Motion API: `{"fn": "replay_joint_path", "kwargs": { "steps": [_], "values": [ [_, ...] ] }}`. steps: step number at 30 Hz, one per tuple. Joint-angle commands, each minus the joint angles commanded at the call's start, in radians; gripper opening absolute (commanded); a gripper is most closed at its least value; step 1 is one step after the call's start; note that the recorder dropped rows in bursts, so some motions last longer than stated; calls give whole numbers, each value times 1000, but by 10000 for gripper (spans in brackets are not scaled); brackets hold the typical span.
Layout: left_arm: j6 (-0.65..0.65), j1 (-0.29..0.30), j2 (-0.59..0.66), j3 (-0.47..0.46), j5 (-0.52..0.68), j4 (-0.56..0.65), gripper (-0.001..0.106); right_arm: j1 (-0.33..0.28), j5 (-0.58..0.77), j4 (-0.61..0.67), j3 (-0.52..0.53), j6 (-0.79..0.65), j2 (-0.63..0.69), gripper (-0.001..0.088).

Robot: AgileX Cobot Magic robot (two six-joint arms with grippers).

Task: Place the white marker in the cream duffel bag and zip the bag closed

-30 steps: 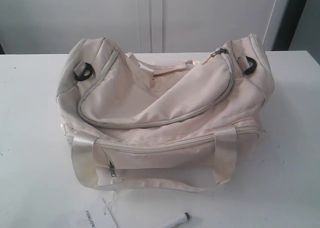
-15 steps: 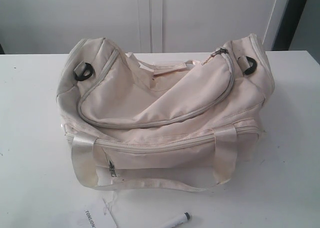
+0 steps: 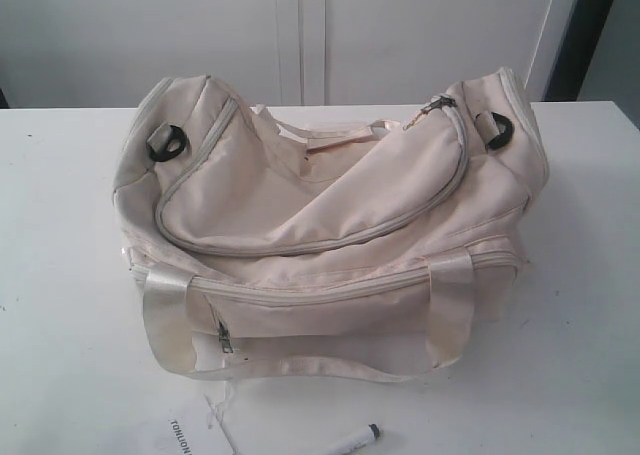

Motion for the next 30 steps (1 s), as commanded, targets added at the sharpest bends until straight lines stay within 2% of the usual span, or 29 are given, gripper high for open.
{"fn": "replay_joint_path", "kwargs": {
  "steps": [8, 15, 20, 25, 30],
  "values": [
    [0, 0, 0, 0, 0, 0, 0, 0, 37, 0, -101, 12, 204, 0],
    [0, 0, 0, 0, 0, 0, 0, 0, 291, 1, -219, 12, 349, 0],
    [0, 0, 0, 0, 0, 0, 0, 0, 406, 3, -304, 12, 443, 0],
    [0, 0, 0, 0, 0, 0, 0, 0, 437, 3, -352, 10, 521, 0],
    [0, 0, 0, 0, 0, 0, 0, 0, 422, 3, -353, 10, 530, 0]
  ]
}}
